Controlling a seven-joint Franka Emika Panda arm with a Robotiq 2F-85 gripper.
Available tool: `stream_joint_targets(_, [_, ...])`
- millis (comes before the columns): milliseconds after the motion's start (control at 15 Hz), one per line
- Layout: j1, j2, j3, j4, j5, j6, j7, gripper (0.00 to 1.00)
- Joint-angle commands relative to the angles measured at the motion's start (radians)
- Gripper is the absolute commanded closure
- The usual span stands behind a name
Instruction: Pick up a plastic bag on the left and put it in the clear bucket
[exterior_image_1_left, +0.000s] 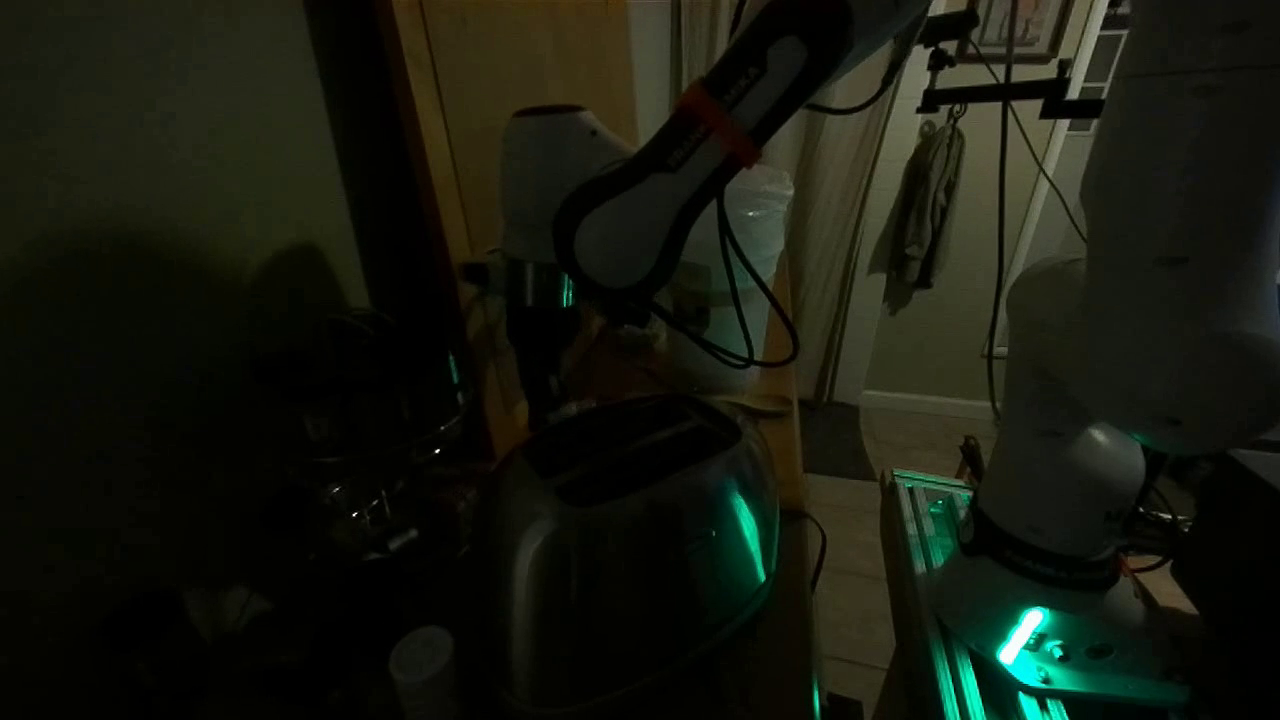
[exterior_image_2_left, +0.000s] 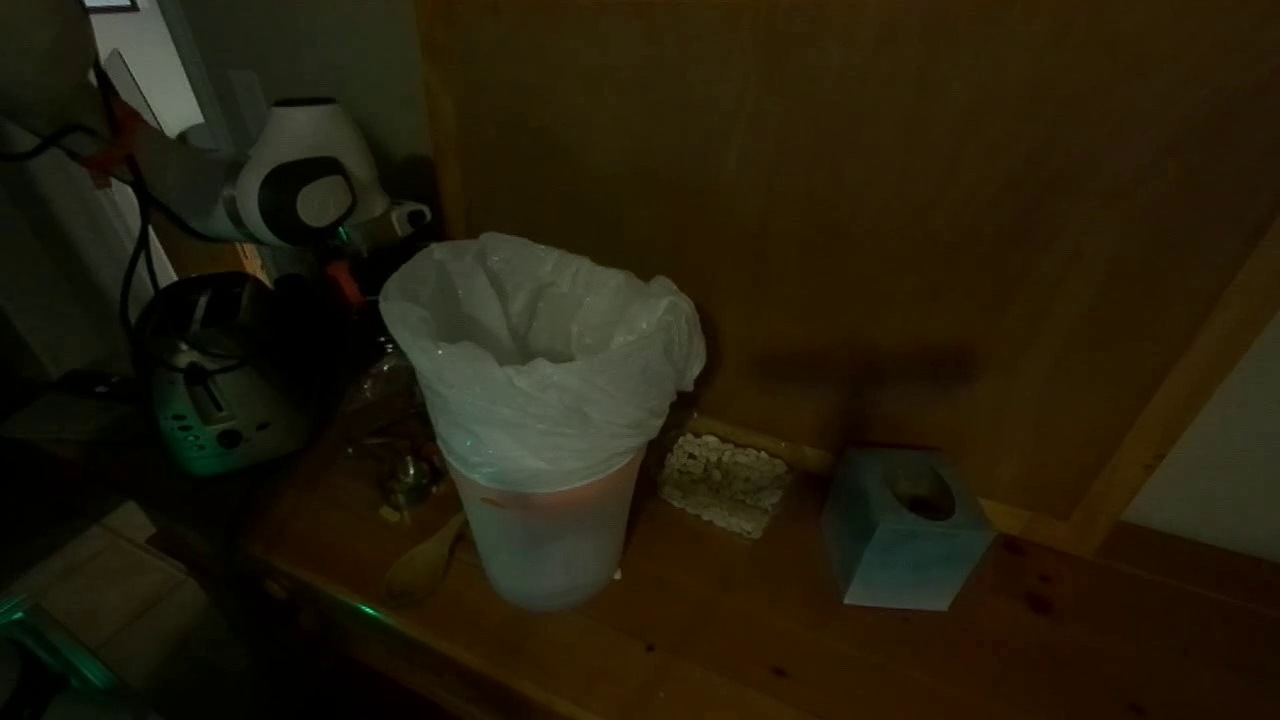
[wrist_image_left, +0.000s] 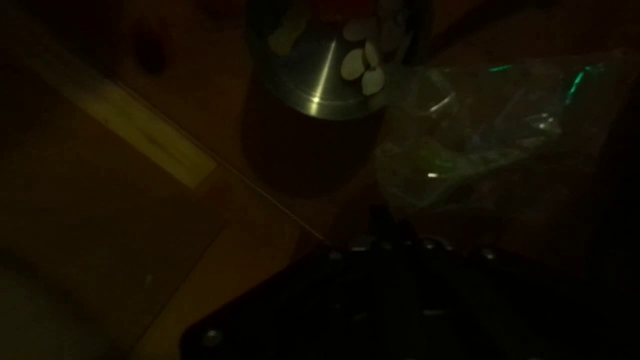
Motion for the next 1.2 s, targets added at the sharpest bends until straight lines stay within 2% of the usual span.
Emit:
stream_joint_targets(0, [-0.012,-0.081,0.006,0.004,-0.061,-0.063,0.074,1.00])
stream_joint_targets(200, [-0.015,-0.148,0.005,0.006,-0.090,-0.133,0.140,1.00])
stream_joint_targets(267, [-0.007,-0.097,0.003,0.008,-0.049,-0.087,0.085,0.99])
stream_joint_targets(667, [-0.009,-0.157,0.004,0.012,-0.079,-0.147,0.131,1.00])
stream_joint_targets(933, [-0.028,-0.300,-0.013,0.012,-0.100,-0.218,0.139,1.00])
stream_joint_targets(1133, [-0.048,-0.421,-0.024,0.033,-0.132,-0.324,0.145,1.00])
